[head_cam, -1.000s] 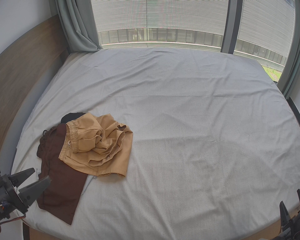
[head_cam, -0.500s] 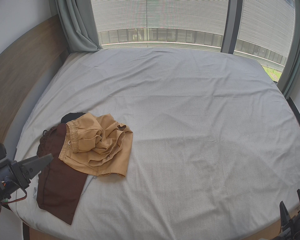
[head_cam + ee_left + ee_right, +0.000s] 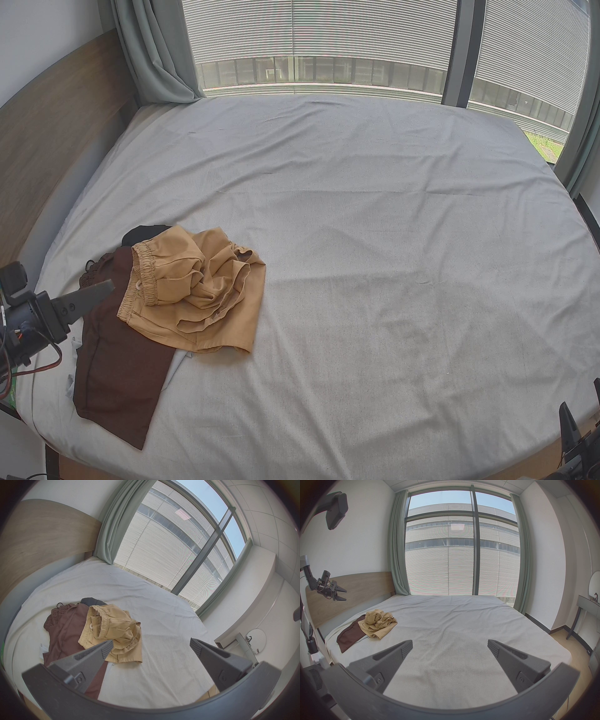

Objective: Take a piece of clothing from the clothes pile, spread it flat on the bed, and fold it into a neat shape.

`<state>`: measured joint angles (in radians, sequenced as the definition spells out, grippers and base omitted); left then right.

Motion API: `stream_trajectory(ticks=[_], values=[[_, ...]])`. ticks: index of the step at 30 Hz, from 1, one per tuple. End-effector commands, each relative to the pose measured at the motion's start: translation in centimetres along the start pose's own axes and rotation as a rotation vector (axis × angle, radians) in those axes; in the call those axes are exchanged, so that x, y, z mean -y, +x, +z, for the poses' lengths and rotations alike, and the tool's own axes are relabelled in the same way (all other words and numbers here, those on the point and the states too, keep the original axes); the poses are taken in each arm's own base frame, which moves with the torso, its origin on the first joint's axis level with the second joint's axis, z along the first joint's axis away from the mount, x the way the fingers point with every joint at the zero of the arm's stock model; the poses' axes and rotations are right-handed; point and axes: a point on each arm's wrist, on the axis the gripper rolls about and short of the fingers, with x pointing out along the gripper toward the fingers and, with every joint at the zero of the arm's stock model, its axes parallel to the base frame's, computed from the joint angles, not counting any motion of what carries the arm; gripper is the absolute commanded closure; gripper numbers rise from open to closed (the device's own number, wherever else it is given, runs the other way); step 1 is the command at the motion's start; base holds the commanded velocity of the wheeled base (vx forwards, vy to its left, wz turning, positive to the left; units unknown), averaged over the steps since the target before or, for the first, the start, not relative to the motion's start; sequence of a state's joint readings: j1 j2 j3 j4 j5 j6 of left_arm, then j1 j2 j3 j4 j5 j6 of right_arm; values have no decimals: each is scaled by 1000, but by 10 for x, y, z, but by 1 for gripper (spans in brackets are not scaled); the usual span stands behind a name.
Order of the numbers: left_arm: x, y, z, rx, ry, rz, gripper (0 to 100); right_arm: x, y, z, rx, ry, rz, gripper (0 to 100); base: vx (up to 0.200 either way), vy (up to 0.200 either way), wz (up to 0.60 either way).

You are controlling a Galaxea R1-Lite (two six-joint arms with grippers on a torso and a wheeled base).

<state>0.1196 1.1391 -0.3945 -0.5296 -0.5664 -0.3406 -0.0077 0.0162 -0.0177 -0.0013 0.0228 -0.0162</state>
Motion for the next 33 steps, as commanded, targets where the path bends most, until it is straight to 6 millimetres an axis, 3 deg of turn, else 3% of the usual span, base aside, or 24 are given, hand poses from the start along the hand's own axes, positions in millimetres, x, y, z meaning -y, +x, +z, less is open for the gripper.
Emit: stream_trajectory(ticks=[1,16,33], values=[[-18,18,-1,-27,-28,30,0,0,0,-5,-1,-1,0,0,0,0,0],[-40,52,7,-56,-46,31,0,0,0,-5,-1,-2,0,0,0,0,0],[-90,108,4,-57,-55,25,0,0,0,-5,-1,-1,0,0,0,0,0]])
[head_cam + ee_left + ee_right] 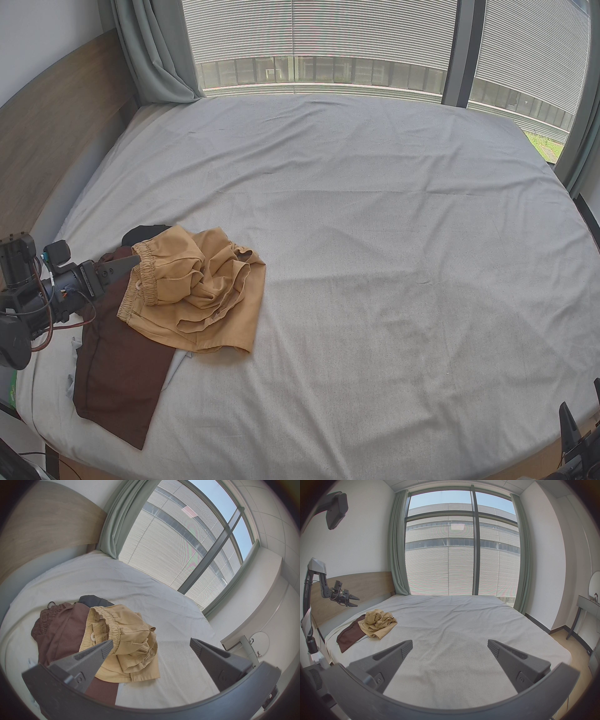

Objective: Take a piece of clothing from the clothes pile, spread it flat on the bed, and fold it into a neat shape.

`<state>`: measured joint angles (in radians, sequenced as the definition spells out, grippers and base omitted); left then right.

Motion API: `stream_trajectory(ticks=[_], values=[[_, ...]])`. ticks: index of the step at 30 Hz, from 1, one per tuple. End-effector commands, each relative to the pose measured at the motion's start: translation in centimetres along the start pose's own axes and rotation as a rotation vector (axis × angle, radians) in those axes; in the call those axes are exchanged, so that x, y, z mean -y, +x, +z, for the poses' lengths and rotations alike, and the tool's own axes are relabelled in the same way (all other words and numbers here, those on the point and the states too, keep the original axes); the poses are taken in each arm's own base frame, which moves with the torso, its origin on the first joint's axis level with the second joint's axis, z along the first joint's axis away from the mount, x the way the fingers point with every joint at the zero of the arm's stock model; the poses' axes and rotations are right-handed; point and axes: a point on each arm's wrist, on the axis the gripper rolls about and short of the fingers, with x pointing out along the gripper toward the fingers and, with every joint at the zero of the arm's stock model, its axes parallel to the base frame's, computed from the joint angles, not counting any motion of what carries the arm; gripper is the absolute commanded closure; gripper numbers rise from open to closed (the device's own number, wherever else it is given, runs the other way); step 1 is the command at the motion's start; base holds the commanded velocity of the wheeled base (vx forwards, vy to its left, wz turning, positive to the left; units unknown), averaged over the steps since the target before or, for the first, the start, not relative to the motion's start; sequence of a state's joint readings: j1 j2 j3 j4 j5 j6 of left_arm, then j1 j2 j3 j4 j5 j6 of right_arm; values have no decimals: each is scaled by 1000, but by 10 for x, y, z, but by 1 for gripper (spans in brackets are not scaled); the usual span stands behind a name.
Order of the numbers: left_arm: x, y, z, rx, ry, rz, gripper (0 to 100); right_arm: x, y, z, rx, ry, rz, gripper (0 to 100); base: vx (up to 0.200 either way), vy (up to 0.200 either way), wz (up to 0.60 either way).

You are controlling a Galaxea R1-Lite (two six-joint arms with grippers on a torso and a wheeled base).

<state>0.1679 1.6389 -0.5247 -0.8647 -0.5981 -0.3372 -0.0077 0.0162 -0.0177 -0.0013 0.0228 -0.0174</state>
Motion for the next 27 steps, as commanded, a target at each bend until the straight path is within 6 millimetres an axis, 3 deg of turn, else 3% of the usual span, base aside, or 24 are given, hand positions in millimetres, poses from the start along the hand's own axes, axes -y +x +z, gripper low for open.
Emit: stream_trajectory(ticks=[1,27], values=[[-18,19,-7,-42,-30,-3,0,0,0,-5,-1,-1,0,0,0,0,0],[-54,70,-18,-81,27,-8,0,0,0,-5,-1,1,0,0,0,0,0]])
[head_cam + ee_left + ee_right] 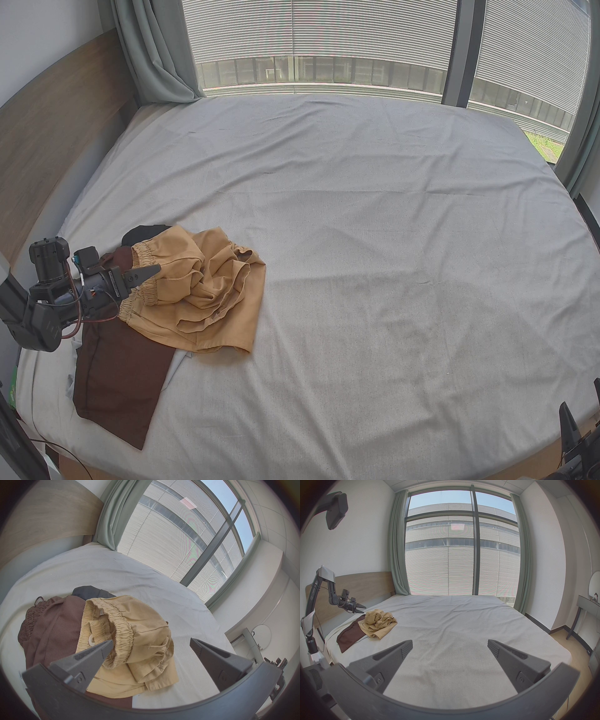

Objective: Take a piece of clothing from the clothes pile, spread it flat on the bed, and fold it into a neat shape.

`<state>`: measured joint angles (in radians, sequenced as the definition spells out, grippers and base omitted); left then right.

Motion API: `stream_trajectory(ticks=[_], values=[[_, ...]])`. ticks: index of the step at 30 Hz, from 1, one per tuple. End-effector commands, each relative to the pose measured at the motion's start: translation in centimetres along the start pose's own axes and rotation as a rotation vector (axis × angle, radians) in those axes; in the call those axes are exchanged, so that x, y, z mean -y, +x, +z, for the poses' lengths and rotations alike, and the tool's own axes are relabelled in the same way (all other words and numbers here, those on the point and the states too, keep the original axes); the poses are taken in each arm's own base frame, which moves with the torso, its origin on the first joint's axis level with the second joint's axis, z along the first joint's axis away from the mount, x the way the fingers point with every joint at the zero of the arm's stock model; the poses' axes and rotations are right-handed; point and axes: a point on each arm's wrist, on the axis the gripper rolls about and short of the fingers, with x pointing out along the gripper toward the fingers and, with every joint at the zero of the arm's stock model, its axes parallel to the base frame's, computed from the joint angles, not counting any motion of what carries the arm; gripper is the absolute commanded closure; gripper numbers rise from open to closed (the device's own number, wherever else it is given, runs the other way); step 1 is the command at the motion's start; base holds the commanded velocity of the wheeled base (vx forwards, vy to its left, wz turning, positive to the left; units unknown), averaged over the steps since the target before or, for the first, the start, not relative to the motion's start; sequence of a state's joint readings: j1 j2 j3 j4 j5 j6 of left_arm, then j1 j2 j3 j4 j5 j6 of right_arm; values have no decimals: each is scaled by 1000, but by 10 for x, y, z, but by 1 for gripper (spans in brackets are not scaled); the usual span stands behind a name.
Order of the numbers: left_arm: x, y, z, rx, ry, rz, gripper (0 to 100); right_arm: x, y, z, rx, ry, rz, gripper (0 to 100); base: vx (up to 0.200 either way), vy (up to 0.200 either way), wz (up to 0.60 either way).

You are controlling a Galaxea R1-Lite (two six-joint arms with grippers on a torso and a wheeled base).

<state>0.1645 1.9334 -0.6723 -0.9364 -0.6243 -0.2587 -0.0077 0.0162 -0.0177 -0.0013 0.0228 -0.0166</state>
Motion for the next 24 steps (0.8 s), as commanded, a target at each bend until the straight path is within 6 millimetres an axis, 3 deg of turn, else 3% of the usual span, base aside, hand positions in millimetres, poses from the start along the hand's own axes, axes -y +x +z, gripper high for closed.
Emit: stream_trajectory(ticks=[1,11,24], values=[[-8,11,-5,-15,-10,2,0,0,0,-5,-1,0,0,0,0,0,0],[-14,24,-5,1,5,-13,0,0,0,-5,-1,0,0,0,0,0,0],[-10,45,-23,-10,27,-66,0,0,0,-5,-1,0,0,0,0,0,0]])
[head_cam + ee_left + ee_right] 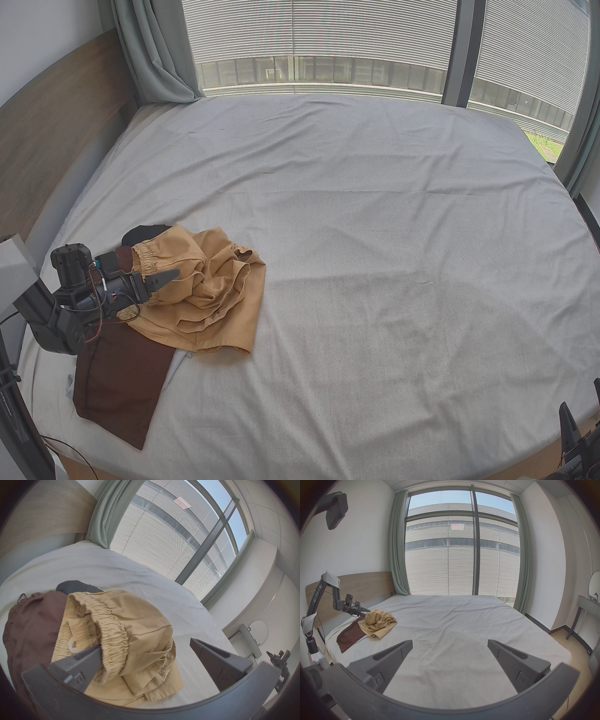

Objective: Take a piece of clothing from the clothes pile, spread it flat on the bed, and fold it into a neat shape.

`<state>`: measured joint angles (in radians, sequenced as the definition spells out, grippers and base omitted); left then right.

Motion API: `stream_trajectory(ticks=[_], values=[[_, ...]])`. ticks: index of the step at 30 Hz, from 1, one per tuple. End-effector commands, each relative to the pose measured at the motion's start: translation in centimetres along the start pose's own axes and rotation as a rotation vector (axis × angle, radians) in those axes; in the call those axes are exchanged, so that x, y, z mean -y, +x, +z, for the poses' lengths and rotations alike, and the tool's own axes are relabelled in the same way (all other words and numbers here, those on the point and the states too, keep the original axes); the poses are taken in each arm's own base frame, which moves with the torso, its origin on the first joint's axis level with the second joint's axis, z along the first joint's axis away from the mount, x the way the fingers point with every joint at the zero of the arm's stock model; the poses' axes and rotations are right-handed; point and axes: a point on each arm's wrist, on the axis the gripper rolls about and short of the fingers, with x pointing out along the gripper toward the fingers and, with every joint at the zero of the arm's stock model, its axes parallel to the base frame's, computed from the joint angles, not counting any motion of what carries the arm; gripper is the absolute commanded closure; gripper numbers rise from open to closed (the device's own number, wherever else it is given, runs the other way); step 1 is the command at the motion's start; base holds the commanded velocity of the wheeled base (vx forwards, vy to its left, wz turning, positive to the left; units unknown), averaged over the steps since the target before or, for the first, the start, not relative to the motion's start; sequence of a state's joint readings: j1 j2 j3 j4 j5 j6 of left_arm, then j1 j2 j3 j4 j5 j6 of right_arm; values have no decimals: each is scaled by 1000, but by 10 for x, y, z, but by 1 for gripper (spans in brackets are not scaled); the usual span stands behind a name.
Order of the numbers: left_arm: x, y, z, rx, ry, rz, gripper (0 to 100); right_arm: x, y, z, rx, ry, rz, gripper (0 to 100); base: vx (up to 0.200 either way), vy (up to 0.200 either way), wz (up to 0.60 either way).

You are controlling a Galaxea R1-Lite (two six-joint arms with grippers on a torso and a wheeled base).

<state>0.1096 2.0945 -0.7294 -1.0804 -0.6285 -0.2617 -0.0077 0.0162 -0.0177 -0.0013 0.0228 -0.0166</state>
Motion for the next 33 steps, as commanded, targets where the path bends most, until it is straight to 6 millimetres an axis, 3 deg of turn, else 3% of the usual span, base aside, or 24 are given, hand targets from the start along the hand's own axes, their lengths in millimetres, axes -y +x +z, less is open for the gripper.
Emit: stream_trajectory(ticks=[1,15,16,26,33], values=[[-1,6,-7,-17,-7,-7,0,0,0,-5,-1,0,0,0,0,0,0],[-3,14,-14,12,14,-26,0,0,0,-5,-1,0,0,0,0,0,0],[-3,14,-14,12,14,-26,100,0,0,-5,-1,0,0,0,0,0,0],[-4,13,-12,36,10,-30,100,0,0,-5,-1,0,0,0,0,0,0],[6,0,-13,74,-34,-67,100,0,0,-5,-1,0,0,0,0,0,0]])
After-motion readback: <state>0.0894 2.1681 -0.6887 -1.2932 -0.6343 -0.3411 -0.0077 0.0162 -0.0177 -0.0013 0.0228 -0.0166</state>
